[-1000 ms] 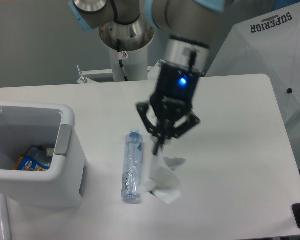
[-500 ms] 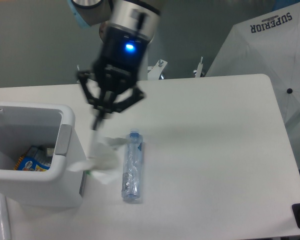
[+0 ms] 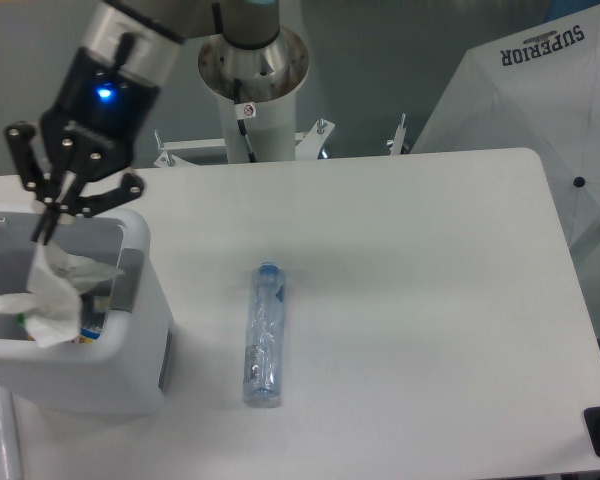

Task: Place the trash in the trash can
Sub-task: 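Open the gripper to drop the tissue into the bin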

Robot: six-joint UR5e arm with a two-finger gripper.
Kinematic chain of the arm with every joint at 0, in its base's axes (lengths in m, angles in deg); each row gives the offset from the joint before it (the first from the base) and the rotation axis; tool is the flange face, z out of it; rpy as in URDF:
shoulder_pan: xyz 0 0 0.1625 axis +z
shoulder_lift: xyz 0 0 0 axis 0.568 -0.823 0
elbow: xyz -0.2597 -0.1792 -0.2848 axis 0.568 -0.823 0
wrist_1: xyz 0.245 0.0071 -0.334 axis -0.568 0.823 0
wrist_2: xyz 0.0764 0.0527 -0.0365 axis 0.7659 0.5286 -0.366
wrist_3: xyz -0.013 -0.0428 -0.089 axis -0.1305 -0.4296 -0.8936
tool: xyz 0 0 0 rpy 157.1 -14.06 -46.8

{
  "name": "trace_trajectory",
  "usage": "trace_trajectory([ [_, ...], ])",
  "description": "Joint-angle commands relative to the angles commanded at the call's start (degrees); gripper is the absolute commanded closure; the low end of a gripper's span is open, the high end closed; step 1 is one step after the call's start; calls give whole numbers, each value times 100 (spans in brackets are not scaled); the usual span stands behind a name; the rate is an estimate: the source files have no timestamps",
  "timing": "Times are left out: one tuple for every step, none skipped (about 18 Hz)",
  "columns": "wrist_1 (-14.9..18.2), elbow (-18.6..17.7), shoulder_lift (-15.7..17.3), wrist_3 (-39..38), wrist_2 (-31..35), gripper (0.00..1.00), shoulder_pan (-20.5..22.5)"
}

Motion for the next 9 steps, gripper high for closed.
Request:
trace_trajectory([
  [0,-35,-9,9,0,82,-9],
  [0,-70,0,35,0,81,-9],
  [0,-131,9,62,0,81,-18],
  [-9,-176,9,97,0,77,-36],
  [-9,-185,9,167,0,61,-44],
  [-9,-185,9,306,0,40,-53],
  [0,-185,0,464,9,30,-53],
  [0,-185,-9,544,9,23,-53],
  [9,-150,0,536,17,8,-45],
])
